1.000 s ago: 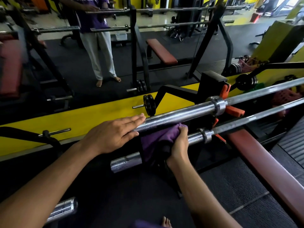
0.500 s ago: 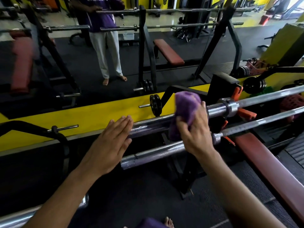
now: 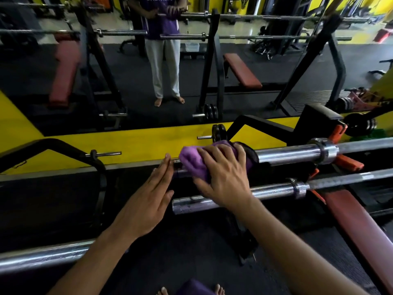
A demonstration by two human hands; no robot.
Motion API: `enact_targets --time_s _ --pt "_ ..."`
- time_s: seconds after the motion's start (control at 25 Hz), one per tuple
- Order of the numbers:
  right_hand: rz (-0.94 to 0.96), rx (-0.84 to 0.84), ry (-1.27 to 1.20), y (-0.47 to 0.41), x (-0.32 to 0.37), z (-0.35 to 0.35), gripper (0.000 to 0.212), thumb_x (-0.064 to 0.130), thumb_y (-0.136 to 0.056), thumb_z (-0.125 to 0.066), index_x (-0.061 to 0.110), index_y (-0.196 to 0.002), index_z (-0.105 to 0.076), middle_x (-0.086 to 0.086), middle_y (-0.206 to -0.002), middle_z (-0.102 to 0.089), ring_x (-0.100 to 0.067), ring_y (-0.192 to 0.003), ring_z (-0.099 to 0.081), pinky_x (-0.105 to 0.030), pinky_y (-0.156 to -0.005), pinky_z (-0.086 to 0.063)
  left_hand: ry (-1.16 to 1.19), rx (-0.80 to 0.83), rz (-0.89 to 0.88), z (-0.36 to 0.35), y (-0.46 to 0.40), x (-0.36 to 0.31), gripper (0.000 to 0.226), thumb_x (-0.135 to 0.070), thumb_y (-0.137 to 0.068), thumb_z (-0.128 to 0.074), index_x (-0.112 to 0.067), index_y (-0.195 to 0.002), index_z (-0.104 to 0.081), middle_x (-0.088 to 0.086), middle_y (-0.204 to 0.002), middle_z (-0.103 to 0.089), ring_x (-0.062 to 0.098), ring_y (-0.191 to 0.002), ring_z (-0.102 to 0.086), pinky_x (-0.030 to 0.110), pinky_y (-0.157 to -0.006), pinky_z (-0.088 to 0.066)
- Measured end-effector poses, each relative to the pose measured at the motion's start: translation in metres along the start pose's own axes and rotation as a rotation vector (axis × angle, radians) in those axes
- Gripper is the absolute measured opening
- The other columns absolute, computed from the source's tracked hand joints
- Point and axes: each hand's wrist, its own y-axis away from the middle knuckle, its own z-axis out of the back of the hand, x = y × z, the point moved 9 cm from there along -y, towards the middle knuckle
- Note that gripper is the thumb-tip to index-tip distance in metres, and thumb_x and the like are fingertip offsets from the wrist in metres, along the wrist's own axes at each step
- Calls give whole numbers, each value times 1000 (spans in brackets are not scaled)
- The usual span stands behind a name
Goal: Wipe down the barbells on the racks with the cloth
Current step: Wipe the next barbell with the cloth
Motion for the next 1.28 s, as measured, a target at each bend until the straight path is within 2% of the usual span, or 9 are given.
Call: enact_targets --time_s 0.12,0.32,0.44,0.64,0.72,0.84,0.96,1.08,1.28 --pt "93 -110 23 39 -33 1 75 63 -86 -55 23 -150 -47 -3 -153 -47 -30 -144 -40 -64 -116 -21 16 -7 -31 1 0 2 67 -40 -106 -28 -23 -163 3 -7 -170 11 7 -156 1 42 -120 -27" --pt "-247 72 -40 -10 -108 26 45 64 -83 -42 26 -93 -63 1 -93 -64 -30 -98 -62 -43 -84 -38 48 -15 -43 0 -2 3 64 -35 -107 -29 -19 -163 -2 -5 -171 9 11 -157 -2 37 -119 -30" --pt "-212 295 -63 -44 -63 12 46 70 -87 -38 29 -93 -60 0 -83 -57 -25 -90 -61 -39 -79 -33 89 -23 -51 0 -1 3 64 -34 -107 -30 -20 -163 -1 -6 -170 10 9 -156 -3 30 -113 -39" --pt "94 8 37 22 -5 -3 74 61 -86 -54 27 -151 -45 -2 -149 -50 -31 -138 -43 -60 -116 -22 117 -37 -44 3 -3 3 67 -21 -106 -39 -25 -162 -1 -11 -170 9 5 -155 -3 16 -112 -28" --pt "122 -62 53 37 -35 0 75 59 -86 -56 24 -152 -45 -4 -155 -44 -31 -144 -38 -65 -116 -19 119 -32 -46 2 -2 3 68 -19 -105 -39 -22 -163 -3 -9 -170 8 7 -156 -5 9 -110 -27" --pt "-50 -52 14 13 -73 17 50 61 -84 -50 27 -118 -65 3 -118 -66 -26 -118 -58 -52 -100 -35 138 -28 -36 0 -1 5 68 -18 -105 -38 -22 -162 -3 -10 -170 9 6 -155 -5 10 -108 -32" --pt "-148 84 -69 -33 -60 17 48 67 -84 -32 28 -91 -58 3 -79 -60 -26 -85 -62 -40 -78 -31 141 -26 -39 2 -3 4 69 -12 -107 -42 -24 -162 -2 -11 -170 10 3 -155 -4 9 -104 -39" --pt "-43 109 -87 -37 -29 11 56 68 -86 -21 32 -107 -58 6 -91 -65 -24 -90 -60 -42 -82 -33 90 1 -18 7 10 10 71 -26 -108 -43 -26 -162 3 -11 -169 12 4 -155 1 24 -115 -30" --pt "57 80 11 -41 22 5 60 71 -84 -26 28 -112 -57 0 -96 -67 -30 -89 -63 -47 -84 -39 -189 -20 145 10 84 58 68 -46 -106 -29 -17 -163 -6 -3 -171 3 7 -156 -1 26 -126 -6"
